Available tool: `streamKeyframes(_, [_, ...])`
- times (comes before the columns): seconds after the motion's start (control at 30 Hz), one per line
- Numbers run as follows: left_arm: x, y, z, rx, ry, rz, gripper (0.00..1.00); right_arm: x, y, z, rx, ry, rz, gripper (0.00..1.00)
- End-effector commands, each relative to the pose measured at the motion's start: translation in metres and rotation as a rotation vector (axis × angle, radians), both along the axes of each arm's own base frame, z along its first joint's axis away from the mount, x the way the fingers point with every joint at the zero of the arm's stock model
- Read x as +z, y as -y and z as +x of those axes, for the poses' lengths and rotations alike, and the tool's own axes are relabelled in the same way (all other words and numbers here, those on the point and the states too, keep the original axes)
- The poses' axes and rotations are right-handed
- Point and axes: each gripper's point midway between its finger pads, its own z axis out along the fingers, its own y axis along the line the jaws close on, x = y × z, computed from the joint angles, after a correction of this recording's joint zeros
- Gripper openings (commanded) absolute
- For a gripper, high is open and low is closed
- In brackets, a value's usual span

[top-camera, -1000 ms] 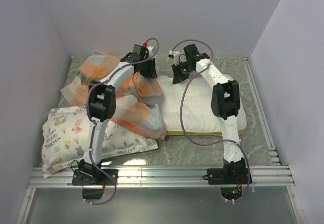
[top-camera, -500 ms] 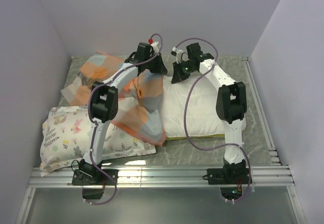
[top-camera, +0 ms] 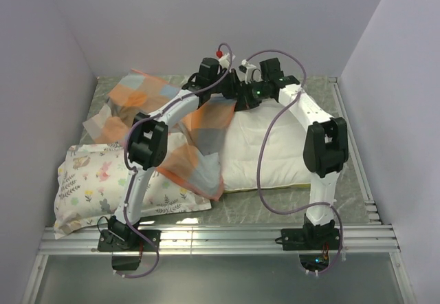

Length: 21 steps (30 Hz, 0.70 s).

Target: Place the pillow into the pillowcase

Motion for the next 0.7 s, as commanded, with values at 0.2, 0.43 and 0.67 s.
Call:
streamKeyframes(0.2, [0.053,0.005,0.039,0.117,0.258,-0.002,0.67,0.03,0.053,0.046,-0.302,0.112,0.034,0.0])
streamKeyframes(0.43, [0.116,-0.089,0.04,0.212,0.378,0.176,0.99,0.007,0.136,0.116,-0.629,0.077,0.015,0.0])
streamKeyframes(0.67, [0.073,-0.15,-0.053,0.092,0.325,0.418,0.99,-0.018,0.193,0.13,-0.838,0.043,-0.037,0.0])
